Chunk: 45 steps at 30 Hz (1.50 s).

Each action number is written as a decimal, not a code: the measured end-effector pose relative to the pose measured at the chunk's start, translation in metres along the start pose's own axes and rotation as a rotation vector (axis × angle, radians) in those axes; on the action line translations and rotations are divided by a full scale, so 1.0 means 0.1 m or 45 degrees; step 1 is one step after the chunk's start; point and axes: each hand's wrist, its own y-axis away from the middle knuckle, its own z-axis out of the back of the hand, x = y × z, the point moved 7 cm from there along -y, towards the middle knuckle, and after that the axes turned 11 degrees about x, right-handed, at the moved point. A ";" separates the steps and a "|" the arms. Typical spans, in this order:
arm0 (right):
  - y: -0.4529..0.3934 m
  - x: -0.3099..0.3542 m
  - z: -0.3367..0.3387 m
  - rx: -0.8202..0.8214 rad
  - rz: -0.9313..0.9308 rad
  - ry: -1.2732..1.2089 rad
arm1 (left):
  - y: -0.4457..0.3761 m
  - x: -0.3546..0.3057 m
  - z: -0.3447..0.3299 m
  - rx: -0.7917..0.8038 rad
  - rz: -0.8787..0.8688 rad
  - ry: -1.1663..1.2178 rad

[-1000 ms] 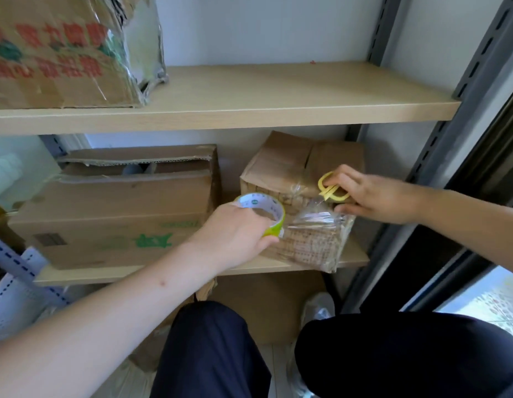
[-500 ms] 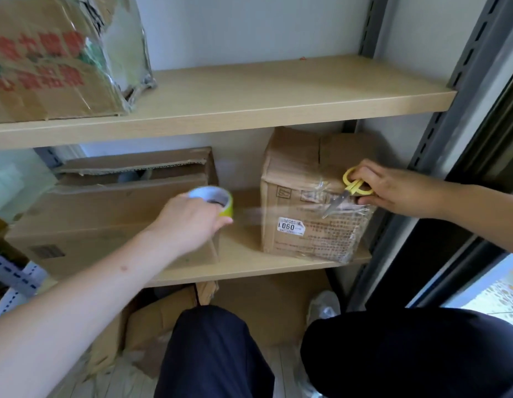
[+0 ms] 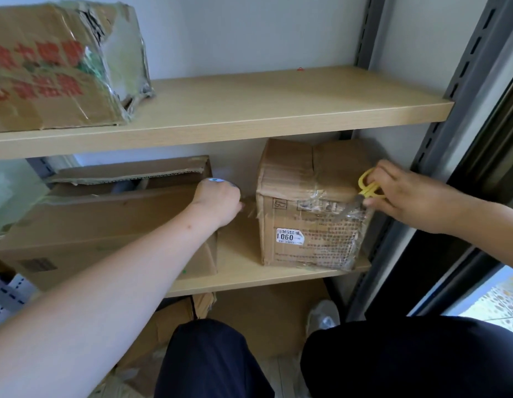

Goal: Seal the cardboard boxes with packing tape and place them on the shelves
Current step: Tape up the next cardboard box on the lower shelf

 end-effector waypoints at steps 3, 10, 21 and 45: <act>0.22 0.14 0.13 -0.187 -0.201 -0.182 | 0.04 0.05 -0.01 -0.065 -0.037 0.022; 0.27 1.31 -0.86 0.330 -0.448 -2.391 | 0.10 0.23 -0.02 -0.098 -0.045 0.087; -0.31 2.22 -1.40 0.678 -0.429 -1.770 | -0.03 0.27 -0.15 0.010 -0.368 0.339; -1.06 2.18 -1.62 -0.101 -0.651 -2.120 | -0.20 0.34 -0.28 0.344 -0.431 0.626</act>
